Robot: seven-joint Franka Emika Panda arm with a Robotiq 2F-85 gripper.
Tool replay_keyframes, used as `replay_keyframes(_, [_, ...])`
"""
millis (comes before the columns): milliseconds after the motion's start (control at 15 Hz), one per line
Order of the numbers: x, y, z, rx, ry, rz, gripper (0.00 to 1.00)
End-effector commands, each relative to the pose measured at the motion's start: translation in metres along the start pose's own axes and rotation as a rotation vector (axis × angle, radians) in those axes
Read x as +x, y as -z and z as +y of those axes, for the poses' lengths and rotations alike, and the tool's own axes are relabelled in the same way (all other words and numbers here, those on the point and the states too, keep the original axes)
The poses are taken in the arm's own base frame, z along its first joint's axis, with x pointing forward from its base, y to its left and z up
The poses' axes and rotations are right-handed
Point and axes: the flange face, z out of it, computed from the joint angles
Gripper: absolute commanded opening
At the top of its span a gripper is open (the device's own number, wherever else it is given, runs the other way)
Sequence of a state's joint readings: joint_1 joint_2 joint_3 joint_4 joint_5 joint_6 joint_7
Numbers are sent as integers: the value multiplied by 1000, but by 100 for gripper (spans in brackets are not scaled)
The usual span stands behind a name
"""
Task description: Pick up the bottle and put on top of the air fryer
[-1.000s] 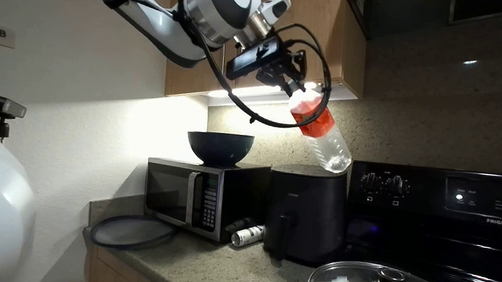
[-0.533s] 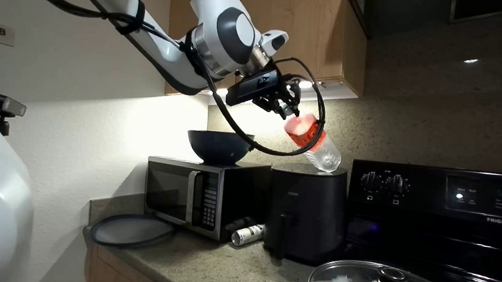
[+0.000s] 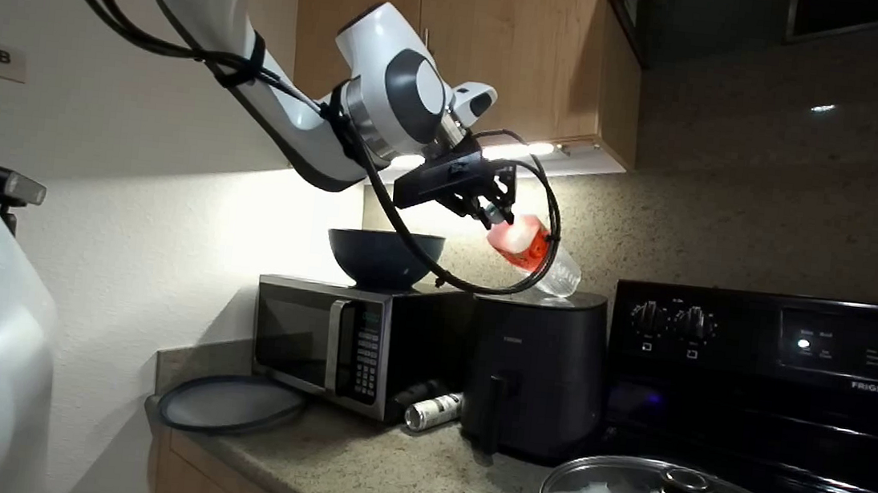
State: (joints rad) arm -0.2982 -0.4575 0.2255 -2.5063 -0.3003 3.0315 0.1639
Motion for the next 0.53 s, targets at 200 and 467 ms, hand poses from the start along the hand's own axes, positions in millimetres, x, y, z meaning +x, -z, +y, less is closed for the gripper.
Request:
replay_keyframes(200, [-51, -97, 32, 51, -85, -352, 12])
replay_keyframes(467, [-47, -128, 60, 0, -40, -479, 13])
